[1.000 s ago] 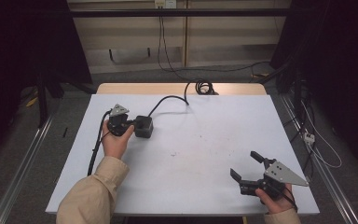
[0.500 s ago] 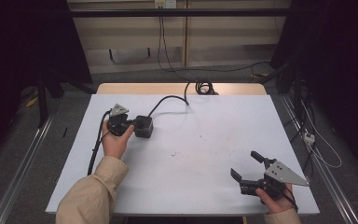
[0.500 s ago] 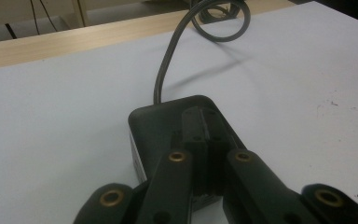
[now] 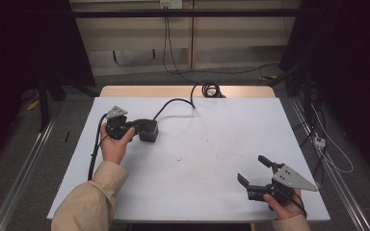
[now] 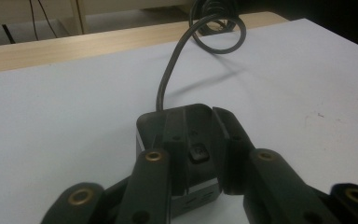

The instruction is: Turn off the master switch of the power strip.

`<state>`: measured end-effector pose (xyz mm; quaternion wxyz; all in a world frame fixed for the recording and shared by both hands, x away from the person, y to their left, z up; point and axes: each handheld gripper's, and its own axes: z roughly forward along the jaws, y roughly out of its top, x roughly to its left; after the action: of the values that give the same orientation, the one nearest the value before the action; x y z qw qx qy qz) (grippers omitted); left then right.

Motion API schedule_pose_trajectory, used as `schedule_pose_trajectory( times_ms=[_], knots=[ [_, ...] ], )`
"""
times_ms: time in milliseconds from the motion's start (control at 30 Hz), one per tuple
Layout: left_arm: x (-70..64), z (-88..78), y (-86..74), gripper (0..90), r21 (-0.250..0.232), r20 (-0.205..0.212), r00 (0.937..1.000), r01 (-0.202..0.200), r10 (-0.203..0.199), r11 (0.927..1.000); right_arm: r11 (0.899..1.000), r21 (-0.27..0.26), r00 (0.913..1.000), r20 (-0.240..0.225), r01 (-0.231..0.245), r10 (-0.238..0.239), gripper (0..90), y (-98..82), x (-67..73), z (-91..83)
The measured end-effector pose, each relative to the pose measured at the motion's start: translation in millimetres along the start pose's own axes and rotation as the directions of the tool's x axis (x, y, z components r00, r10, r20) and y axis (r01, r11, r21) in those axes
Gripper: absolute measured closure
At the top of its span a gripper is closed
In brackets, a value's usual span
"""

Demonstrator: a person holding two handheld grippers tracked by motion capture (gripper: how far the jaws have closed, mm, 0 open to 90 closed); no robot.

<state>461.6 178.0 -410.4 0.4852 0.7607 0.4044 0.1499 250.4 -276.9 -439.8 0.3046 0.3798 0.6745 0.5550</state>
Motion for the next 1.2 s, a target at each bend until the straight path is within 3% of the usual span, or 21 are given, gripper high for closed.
schedule_pose_trajectory(
  times_ms=[100, 200, 300, 400, 700, 1033, 1200],
  knots=[
    [0.0, -1.4, 0.5, 64.7, 0.009, 0.001, 1.0, -0.005, 0.005, 1.0, 1.0, 0.0, 1.0, -0.001, -0.001, 0.001, 4.5, -0.2, 0.8, 0.8],
    [-0.8, -1.6, 0.9, 55.2, 0.004, 0.002, 0.9999, 0.016, -0.016, 0.9999, 1.0, 0.0, 1.0, -0.002, 0.001, -0.001, 4.5, -0.3, 0.3, 0.8],
    [-0.6, -1.8, 0.8, 48.4, 0.017, 0.007, 1.0, 0.006, -0.006, 0.9998, 1.0, 0.002, 1.0, 0.0, -0.002, 0.002, 4.5, -0.3, -0.3, 0.4],
    [-3.1, -1.6, 0.5, 38.8, 0.012, 0.018, 0.9995, 0.026, -0.027, 0.9996, 1.0, 0.001, 1.0, -0.002, 0.001, -0.001, 4.5, -0.1, -0.2, 0.6],
    [-9.8, -7.6, 2.8, 24.4, 0.018, 0.058, 0.9983, -0.004, 0.003, 0.9998, 1.0, 0.004, 1.0, -0.004, 0.0, 0.0, 4.6, 0.1, 0.2, 1.8],
    [-18.9, -16.4, -0.6, 17.6, 0.019, 0.096, 0.9949, -0.033, 0.031, 0.9993, 1.0, 0.004, 1.0, -0.003, 0.0, 0.0, 4.6, 0.1, 0.4, 1.2],
    [-20.5, -22.3, -3.4, 16.1, -0.001, 0.112, 0.9935, -0.022, 0.022, 0.9997, 1.0, 0.006, 1.0, -0.001, -0.001, 0.001, 4.6, 0.1, 0.1, 0.9]
  ],
)
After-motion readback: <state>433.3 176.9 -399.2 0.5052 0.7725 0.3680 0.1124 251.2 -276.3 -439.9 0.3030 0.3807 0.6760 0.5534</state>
